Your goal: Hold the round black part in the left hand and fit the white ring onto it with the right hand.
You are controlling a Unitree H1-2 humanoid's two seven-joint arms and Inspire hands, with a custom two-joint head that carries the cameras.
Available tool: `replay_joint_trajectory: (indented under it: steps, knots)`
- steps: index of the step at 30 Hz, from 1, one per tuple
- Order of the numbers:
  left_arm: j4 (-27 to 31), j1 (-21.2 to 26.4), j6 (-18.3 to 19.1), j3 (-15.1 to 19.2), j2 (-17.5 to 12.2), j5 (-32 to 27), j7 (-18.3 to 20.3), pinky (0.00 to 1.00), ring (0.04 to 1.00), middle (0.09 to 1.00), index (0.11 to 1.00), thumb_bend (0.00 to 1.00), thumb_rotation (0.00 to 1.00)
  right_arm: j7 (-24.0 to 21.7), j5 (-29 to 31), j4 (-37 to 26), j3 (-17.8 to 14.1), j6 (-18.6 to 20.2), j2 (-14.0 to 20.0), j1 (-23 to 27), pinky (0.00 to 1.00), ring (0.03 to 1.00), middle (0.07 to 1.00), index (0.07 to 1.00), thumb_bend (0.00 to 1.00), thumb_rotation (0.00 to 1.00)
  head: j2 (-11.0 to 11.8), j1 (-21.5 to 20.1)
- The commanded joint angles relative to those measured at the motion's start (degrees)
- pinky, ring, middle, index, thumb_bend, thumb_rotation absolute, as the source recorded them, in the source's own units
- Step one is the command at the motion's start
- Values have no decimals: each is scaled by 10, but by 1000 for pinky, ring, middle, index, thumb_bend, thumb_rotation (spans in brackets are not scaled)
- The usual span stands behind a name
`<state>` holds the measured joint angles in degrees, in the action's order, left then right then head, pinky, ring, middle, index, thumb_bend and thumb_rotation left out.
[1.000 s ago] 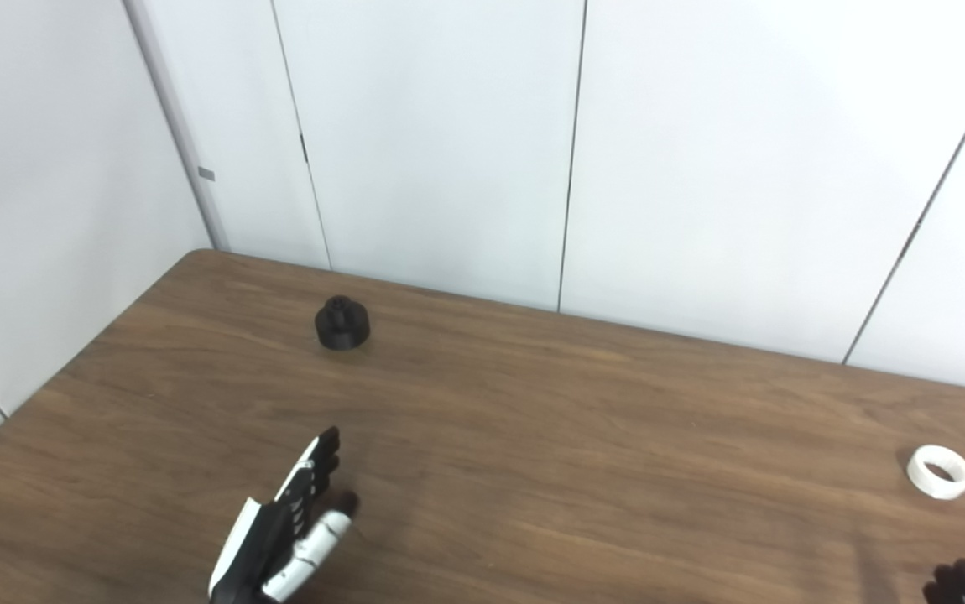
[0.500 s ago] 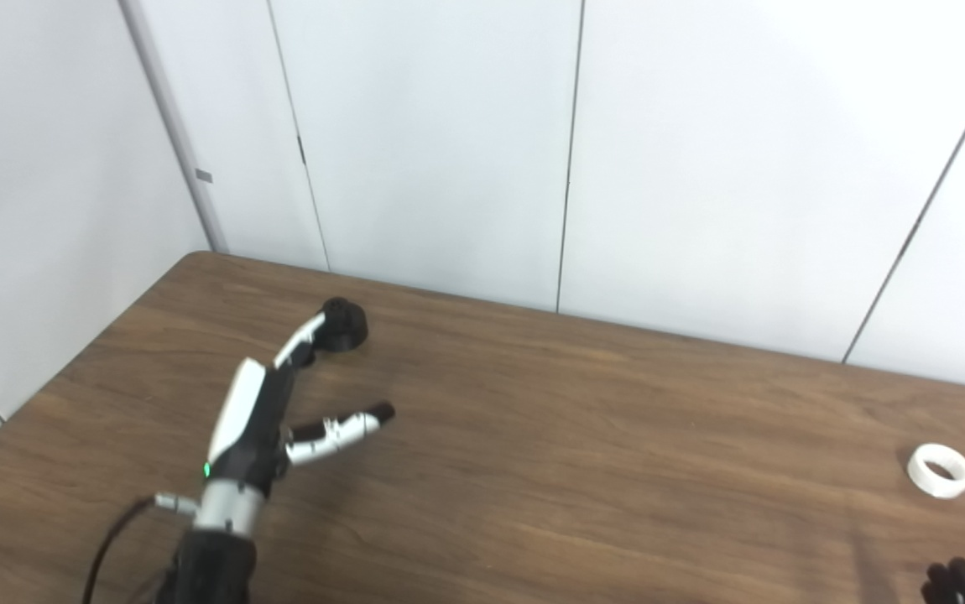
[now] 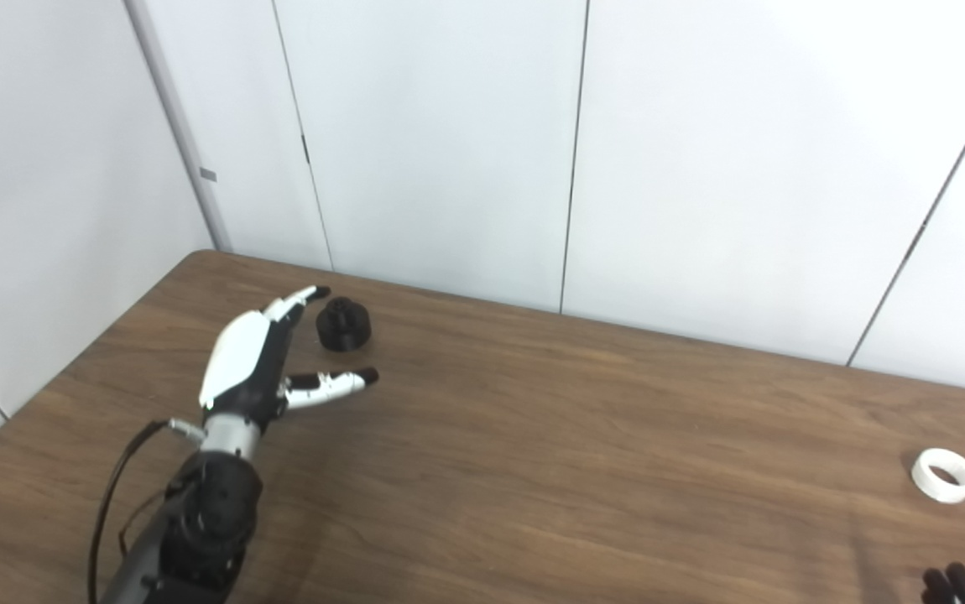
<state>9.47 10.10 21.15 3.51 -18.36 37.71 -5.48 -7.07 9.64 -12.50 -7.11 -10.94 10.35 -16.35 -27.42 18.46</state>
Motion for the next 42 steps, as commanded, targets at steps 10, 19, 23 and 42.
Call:
replay_joint_trajectory:
  steps: [10, 19, 23, 42]
  knots:
    - [-85, 72, -6, -7, -47, 32, -25, 1000, 998, 964, 861, 921, 445, 8, -5, 0, 2, 6, -12, -19, 1000, 992, 966, 973, 477, 1000, -4, -5]
    - [-182, 121, 4, -12, -58, 33, -40, 1000, 1000, 982, 852, 914, 434, 8, -13, -1, 2, 3, -15, -22, 1000, 987, 963, 970, 474, 1000, -5, -11]
    - [-208, 134, 11, -16, -61, 30, -42, 1000, 1000, 976, 847, 924, 439, 9, -15, -4, 1, 4, -18, -26, 1000, 982, 960, 970, 484, 1000, -7, -15]
    - [-296, 205, 49, -42, -70, -7, -11, 1000, 1000, 975, 860, 977, 436, 12, -27, -25, 3, 11, -25, -39, 1000, 980, 951, 967, 493, 1000, -12, -26]
